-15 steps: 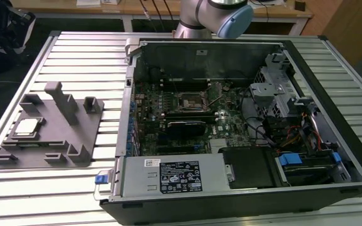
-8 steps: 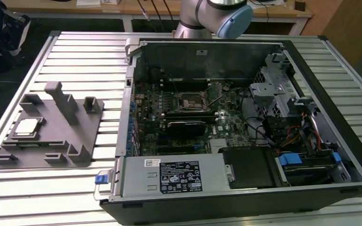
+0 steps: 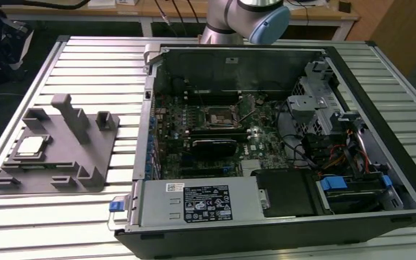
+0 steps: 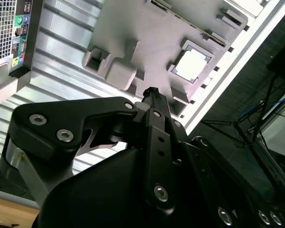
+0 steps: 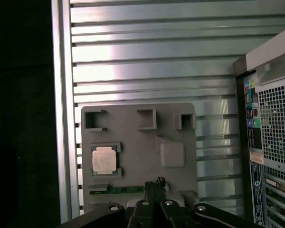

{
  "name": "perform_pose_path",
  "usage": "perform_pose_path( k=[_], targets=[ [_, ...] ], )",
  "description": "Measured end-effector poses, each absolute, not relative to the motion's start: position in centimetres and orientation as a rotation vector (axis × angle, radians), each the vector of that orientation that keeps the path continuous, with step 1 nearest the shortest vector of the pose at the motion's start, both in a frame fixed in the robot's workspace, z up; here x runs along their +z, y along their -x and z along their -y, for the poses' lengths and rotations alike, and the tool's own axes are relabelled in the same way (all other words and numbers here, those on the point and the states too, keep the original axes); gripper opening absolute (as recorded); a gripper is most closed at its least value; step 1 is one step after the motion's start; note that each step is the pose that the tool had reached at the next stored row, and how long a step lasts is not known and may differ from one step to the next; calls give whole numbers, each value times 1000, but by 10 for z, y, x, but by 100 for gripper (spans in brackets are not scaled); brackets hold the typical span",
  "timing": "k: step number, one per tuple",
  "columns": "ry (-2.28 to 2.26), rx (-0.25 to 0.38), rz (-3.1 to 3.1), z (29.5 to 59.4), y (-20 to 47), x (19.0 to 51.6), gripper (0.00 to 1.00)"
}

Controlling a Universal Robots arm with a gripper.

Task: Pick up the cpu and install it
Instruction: 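Reach for the cpu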

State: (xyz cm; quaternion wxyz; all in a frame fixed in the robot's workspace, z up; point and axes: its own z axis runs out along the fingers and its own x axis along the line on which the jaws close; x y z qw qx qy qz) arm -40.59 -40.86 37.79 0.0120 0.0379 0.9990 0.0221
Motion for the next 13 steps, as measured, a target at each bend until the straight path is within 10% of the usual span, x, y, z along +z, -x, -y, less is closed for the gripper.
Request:
perform_pose_path(
  k=[13],
  targets=[
    [-118,68,-3116,411,415,359,11]
  ],
)
